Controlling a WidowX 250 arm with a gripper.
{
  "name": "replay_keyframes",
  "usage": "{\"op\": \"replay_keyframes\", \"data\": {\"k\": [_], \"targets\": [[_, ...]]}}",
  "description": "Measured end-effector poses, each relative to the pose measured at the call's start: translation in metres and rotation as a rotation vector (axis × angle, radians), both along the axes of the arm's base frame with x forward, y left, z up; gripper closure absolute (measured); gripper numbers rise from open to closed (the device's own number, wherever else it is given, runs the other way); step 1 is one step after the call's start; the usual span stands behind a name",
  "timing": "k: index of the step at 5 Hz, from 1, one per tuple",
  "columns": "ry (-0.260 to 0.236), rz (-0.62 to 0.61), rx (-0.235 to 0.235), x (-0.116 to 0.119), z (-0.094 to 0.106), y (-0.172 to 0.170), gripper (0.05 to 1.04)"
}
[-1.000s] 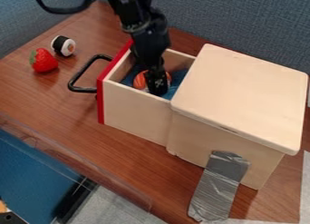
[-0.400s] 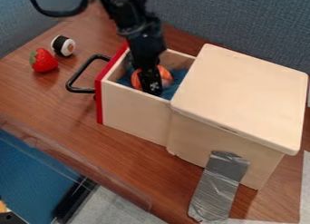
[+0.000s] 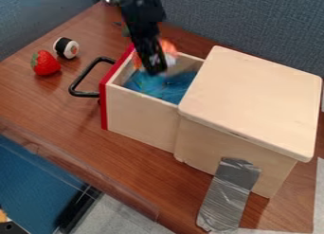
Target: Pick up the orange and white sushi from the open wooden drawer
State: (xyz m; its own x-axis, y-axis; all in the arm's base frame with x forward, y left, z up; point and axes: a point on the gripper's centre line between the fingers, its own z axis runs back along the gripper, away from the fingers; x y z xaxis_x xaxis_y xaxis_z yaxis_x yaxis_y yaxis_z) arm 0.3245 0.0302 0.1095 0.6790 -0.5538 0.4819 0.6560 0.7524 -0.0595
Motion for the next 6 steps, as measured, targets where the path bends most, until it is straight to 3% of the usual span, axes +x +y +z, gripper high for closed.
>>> {"op": "replay_keyframes", "data": {"k": [1, 2, 3, 5, 6], "targets": [[0.000, 0.078, 0.009, 0.019, 0.008, 0.026, 0.505], [0.066, 0.201, 0.017, 0.044, -0.013, 0.061, 0.505], [0.100, 0.274, 0.060, 0.066, -0.032, 0.089, 0.505], [0.117, 0.363, 0.130, 0.098, -0.063, 0.121, 0.505], [0.130, 0.379, 0.159, 0.102, -0.073, 0.127, 0.435]]}}
